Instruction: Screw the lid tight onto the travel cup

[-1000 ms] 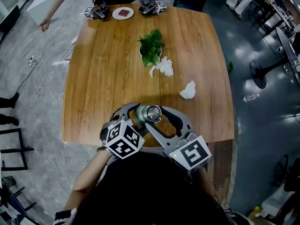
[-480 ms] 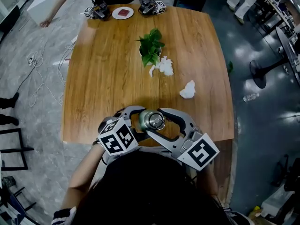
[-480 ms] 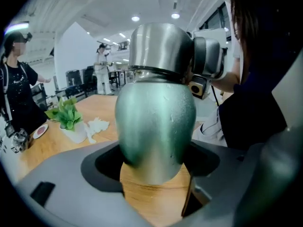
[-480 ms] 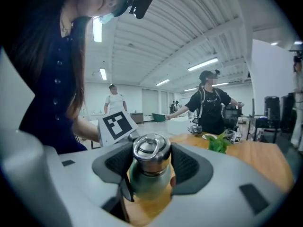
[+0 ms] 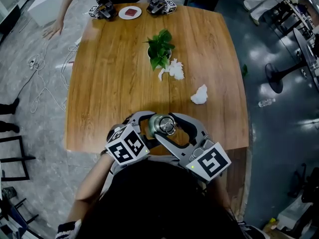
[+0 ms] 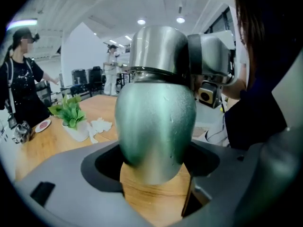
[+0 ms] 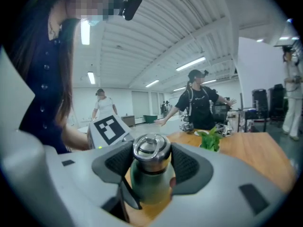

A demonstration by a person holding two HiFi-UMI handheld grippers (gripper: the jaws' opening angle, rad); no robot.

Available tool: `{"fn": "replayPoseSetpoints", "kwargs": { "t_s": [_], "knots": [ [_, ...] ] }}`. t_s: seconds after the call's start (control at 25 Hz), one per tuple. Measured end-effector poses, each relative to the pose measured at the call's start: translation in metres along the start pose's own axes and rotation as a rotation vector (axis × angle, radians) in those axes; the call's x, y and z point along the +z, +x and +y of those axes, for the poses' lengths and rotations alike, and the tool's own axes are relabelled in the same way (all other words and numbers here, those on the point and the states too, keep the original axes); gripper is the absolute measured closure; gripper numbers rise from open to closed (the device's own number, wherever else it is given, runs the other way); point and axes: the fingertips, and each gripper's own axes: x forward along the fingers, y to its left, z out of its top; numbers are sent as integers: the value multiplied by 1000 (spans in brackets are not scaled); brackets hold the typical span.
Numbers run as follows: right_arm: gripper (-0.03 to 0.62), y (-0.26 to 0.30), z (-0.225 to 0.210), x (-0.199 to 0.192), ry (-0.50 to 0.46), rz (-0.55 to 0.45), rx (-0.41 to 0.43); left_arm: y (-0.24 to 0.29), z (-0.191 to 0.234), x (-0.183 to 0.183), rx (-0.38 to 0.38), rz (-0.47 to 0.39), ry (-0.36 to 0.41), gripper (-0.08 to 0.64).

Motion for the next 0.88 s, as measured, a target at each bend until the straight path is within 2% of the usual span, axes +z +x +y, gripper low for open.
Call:
{"fn": "replayPoseSetpoints", "kwargs": {
  "t_s": [0.08,0.2,0.28,0.56,0.76,0.88],
  "knots": [
    [341,2,-4,8,30,-52,-47,0,6,4,52,-12,-47,173],
    [342,3,-9,5,53,-36,-112,0,13,4,137,2,-74,173],
    [342,4,-9,3,69,-34,-98,1,15,2,159,10,-61,172],
    [342,-8,-1,11,66,-32,76,-4,3,-2,27,-2,37,173],
    [342,-10,-1,14,78,-55,110,-2,2,2,21,-16,31,173],
    [342,-8,1,6,46,-9,99,0,-1,4,18,-8,45,173]
  ]
}}
